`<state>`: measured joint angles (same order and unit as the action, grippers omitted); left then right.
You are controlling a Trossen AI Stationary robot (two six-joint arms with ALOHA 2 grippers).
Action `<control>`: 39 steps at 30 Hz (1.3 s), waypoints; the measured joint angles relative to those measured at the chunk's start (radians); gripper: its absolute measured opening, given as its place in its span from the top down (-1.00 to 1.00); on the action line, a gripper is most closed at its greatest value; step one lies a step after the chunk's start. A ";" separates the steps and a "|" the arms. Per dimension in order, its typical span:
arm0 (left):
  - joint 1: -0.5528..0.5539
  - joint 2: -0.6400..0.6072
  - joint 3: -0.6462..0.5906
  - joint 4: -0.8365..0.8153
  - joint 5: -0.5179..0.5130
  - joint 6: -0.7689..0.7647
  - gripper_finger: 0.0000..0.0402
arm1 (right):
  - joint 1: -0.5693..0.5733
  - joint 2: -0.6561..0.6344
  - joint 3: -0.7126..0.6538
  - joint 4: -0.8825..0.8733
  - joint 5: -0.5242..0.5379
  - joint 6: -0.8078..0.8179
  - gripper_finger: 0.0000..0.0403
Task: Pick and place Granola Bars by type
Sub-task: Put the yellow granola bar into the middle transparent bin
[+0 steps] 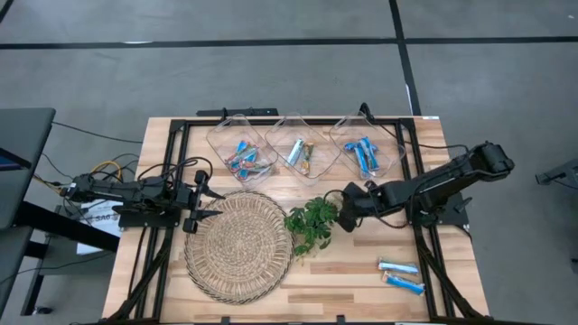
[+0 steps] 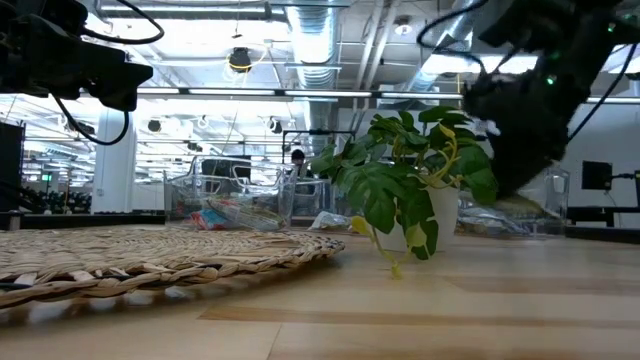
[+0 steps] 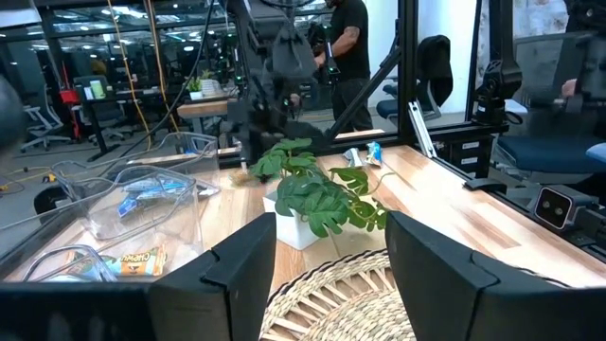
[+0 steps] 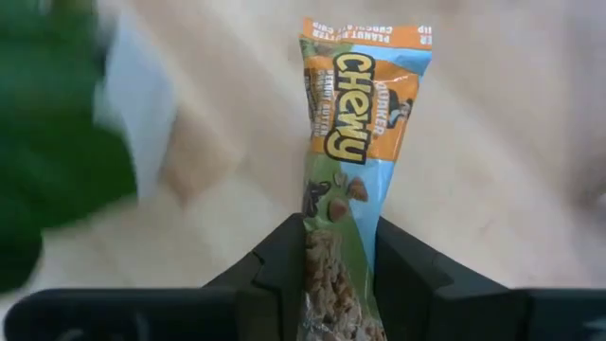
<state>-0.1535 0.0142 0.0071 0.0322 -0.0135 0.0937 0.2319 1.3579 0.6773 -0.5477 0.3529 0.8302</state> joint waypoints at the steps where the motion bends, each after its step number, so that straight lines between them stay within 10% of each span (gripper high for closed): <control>1: 0.000 0.000 0.000 0.000 0.000 0.000 0.04 | -0.004 -0.017 0.000 0.002 0.036 -0.005 0.53; 18: 0.000 0.000 0.000 0.000 0.000 0.000 0.04 | -0.046 -0.229 0.000 0.324 0.521 -0.398 0.52; 39: 0.000 0.000 0.000 0.000 0.000 0.000 0.04 | -0.229 -0.091 0.107 0.500 0.340 -0.746 0.52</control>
<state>-0.1535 0.0143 0.0074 0.0323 -0.0135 0.0937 0.0025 1.2673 0.7847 -0.0473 0.6930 0.0842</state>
